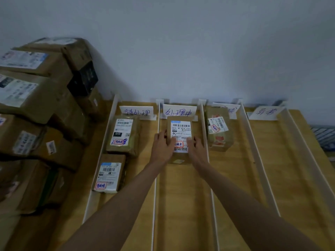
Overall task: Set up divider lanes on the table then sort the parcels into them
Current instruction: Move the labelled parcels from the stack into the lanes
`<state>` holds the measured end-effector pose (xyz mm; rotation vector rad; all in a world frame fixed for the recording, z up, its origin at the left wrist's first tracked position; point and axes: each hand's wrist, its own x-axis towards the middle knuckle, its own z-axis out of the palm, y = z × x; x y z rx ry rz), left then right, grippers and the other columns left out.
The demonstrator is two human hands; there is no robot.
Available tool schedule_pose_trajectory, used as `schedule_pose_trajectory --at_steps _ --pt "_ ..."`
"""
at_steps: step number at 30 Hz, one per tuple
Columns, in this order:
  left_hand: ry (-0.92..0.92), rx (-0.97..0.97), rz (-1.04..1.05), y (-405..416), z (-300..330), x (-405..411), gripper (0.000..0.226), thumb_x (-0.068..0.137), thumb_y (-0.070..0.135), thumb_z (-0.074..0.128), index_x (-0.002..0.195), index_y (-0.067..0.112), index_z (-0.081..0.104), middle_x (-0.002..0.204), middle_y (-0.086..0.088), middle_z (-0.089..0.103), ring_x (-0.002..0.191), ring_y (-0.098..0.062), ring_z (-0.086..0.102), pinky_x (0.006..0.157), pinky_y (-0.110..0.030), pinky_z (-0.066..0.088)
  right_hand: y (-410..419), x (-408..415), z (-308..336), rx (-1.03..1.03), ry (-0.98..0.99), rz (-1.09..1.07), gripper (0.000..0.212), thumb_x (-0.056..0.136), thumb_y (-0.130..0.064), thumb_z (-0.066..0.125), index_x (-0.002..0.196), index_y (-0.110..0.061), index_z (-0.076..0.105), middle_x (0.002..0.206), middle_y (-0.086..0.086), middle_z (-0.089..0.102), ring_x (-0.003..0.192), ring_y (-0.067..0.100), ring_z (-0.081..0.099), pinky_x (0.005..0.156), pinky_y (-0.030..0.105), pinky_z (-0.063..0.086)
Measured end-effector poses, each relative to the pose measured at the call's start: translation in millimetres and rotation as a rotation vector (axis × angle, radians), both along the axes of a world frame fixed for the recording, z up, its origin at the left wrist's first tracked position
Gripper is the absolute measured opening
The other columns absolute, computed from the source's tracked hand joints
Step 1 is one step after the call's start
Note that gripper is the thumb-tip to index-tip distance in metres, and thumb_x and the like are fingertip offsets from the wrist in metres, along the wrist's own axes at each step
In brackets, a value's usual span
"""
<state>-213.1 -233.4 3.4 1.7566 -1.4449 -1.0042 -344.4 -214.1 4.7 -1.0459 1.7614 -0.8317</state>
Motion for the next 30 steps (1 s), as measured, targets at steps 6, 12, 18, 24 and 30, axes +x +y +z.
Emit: schedule_pose_trajectory --at_steps 6,12,18,24,30 --pt "-0.131 -0.03 -0.022 -42.9 -40.1 -2.2 0.047 0.101 0.036 0.044 0.142 0.014 0.036 0.13 -0.006 0.043 0.114 -0.021 0.052 0.091 -0.04 0.053 -43.6 2.7 -31.1 -0.001 0.037 0.032 0.028 0.105 -0.038 0.038 0.12 -0.019 0.053 0.103 -0.003 0.067 0.084 0.004 0.063 0.063 0.018 0.048" --pt "-0.196 0.011 -0.033 -71.5 -58.0 0.6 0.047 0.101 0.033 0.046 0.141 0.012 0.035 0.129 -0.008 0.041 0.116 -0.023 0.05 0.091 -0.044 0.054 -70.0 11.7 -56.4 0.015 -0.022 0.025 0.053 0.096 -0.056 0.038 0.132 -0.018 0.05 0.118 0.004 0.066 0.099 0.018 0.066 0.085 0.045 0.057" --pt "-0.274 0.039 -0.036 -87.9 -68.3 8.1 0.046 0.099 0.031 0.048 0.139 0.012 0.037 0.131 -0.009 0.042 0.121 -0.024 0.043 0.098 -0.041 0.047 -85.7 19.5 -68.3 0.026 -0.054 0.027 0.06 0.091 -0.058 0.039 0.135 -0.018 0.046 0.121 0.004 0.063 0.101 0.018 0.066 0.086 0.046 0.058" --pt "-0.321 0.069 -0.031 -95.1 -82.1 15.3 0.042 0.093 0.028 0.053 0.131 0.011 0.044 0.125 -0.007 0.039 0.115 -0.024 0.046 0.089 -0.045 0.054 -85.2 25.5 -78.5 0.074 -0.047 0.038 0.047 0.1 -0.046 0.043 0.139 -0.019 0.041 0.126 0.007 0.058 0.103 0.016 0.064 0.083 0.036 0.059" --pt "-0.348 0.072 -0.073 -93.1 -77.8 20.6 0.043 0.095 0.028 0.051 0.134 0.013 0.039 0.129 -0.009 0.038 0.115 -0.026 0.049 0.088 -0.046 0.055 -86.1 22.4 -70.1 0.099 0.013 0.092 0.048 0.104 -0.036 0.041 0.146 -0.013 0.033 0.13 0.009 0.059 0.105 0.018 0.062 0.073 0.025 0.053"
